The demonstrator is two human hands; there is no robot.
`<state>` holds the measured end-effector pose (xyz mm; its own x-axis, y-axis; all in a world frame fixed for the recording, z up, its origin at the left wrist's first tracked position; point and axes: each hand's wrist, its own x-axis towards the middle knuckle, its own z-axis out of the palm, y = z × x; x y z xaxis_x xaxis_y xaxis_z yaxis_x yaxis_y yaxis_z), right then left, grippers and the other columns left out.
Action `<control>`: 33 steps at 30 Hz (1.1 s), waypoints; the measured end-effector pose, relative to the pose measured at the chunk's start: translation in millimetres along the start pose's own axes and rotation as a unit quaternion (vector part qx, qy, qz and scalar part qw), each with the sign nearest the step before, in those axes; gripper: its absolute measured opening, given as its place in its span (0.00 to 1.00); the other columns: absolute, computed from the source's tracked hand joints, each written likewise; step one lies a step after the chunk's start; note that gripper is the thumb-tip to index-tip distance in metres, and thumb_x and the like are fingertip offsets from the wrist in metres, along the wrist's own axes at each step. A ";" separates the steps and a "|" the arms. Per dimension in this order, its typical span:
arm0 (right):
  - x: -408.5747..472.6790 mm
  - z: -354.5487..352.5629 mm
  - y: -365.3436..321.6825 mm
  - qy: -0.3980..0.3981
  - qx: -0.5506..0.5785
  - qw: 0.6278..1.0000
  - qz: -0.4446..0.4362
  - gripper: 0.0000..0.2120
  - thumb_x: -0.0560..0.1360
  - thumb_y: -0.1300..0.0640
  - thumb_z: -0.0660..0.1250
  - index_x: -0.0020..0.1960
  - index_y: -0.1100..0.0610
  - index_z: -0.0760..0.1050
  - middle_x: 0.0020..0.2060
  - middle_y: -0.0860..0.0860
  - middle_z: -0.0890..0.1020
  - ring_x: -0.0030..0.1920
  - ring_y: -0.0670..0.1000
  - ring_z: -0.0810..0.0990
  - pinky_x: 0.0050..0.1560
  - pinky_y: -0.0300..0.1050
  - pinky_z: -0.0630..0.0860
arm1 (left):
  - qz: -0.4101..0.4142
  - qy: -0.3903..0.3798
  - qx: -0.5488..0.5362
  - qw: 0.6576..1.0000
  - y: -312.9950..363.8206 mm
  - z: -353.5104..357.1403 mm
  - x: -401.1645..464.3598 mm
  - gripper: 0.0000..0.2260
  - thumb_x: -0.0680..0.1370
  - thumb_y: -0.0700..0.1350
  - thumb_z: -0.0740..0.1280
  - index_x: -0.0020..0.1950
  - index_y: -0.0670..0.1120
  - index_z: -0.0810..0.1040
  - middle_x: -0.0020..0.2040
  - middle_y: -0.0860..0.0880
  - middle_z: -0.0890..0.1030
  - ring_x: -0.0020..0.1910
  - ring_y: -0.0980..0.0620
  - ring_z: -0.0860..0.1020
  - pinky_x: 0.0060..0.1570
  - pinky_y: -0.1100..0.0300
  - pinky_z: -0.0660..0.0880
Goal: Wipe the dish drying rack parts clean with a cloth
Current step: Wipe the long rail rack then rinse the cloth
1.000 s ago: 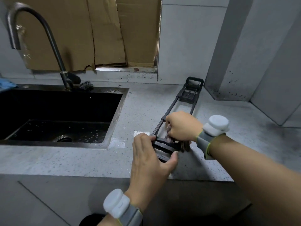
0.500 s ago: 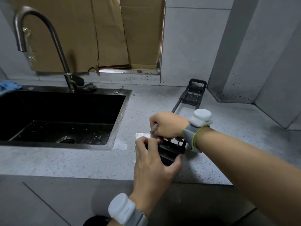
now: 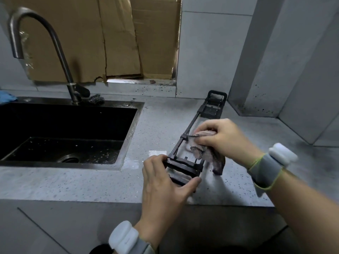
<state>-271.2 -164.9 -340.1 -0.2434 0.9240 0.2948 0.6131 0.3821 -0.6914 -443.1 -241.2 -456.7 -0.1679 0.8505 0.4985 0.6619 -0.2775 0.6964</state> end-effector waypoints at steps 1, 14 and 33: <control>-14.1 8.1 6.9 0.008 0.007 1.000 -0.006 0.06 0.69 0.59 0.77 0.44 0.50 0.85 0.39 0.43 0.84 0.42 0.41 0.81 0.45 0.37 0.75 | 0.006 0.002 0.008 1.000 0.4 0.8 -1.6 0.39 0.63 0.70 0.73 0.64 0.51 0.64 0.59 0.55 0.63 0.61 0.52 0.67 0.59 0.51 0.75; -64.6 31.8 74.5 -0.076 -0.192 0.930 -0.304 0.08 0.74 0.67 0.67 0.48 0.55 0.77 0.53 0.49 0.75 0.51 0.53 0.73 0.50 0.47 0.74 | 0.050 0.039 0.103 0.993 8.5 9.6 2.5 0.34 0.65 0.67 0.73 0.57 0.46 0.63 0.56 0.47 0.66 0.56 0.43 0.70 0.51 0.44 0.77; 44.4 65.5 -1.0 -0.284 -0.198 0.906 -0.243 0.15 0.72 0.67 0.63 0.50 0.52 0.83 0.51 0.48 0.80 0.53 0.53 0.77 0.57 0.45 0.71 | -0.021 0.085 -0.022 0.996 15.2 16.7 -7.0 0.36 0.58 0.62 0.79 0.55 0.51 0.62 0.54 0.54 0.62 0.56 0.45 0.70 0.54 0.46 0.76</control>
<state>-331.9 -123.4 -369.5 -0.8352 0.5488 0.0364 0.5246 0.8147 -0.2471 -419.7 -243.9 -458.2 -0.3186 0.7743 0.5468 0.6204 -0.2658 0.7379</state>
